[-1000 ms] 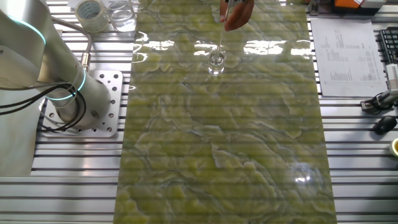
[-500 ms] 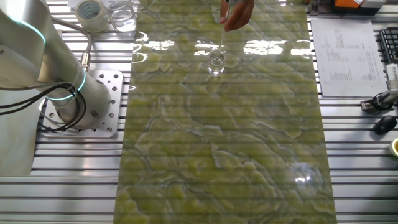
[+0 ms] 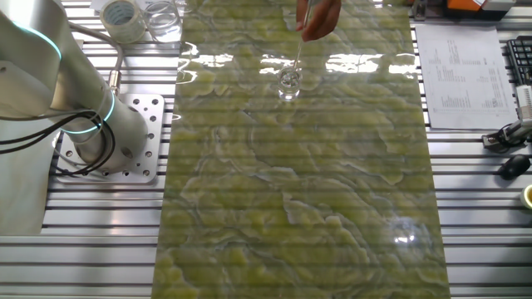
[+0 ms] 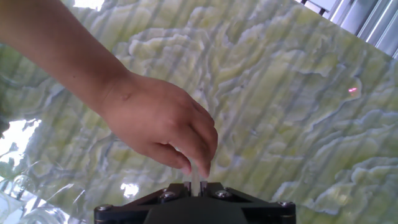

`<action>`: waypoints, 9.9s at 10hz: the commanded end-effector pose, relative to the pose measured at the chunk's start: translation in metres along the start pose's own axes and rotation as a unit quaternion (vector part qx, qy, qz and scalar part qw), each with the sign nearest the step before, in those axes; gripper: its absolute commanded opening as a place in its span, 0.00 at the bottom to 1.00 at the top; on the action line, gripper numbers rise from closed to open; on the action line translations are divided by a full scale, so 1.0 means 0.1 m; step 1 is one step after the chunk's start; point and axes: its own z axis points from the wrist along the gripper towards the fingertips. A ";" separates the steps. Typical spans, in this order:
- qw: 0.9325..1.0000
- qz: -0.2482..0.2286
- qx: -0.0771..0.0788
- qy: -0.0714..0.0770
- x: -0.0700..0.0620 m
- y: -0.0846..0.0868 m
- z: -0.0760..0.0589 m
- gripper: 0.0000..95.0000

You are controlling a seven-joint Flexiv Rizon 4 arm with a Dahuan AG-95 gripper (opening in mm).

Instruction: Stir the beaker with a glass rod

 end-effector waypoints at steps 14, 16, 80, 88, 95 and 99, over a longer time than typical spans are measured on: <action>1.000 -0.009 -0.014 0.025 -0.05 -0.03 0.07 0.00; 1.000 -0.009 -0.017 0.017 -0.06 -0.02 0.07 0.00; 0.998 -0.047 -0.020 0.026 -0.04 0.06 -0.03 0.00; 0.999 -0.028 0.007 0.022 -0.04 0.06 -0.03 0.00; 1.000 -0.015 0.009 0.020 -0.04 0.06 -0.02 0.00; 1.000 -0.012 0.006 0.026 -0.01 0.05 0.00 0.00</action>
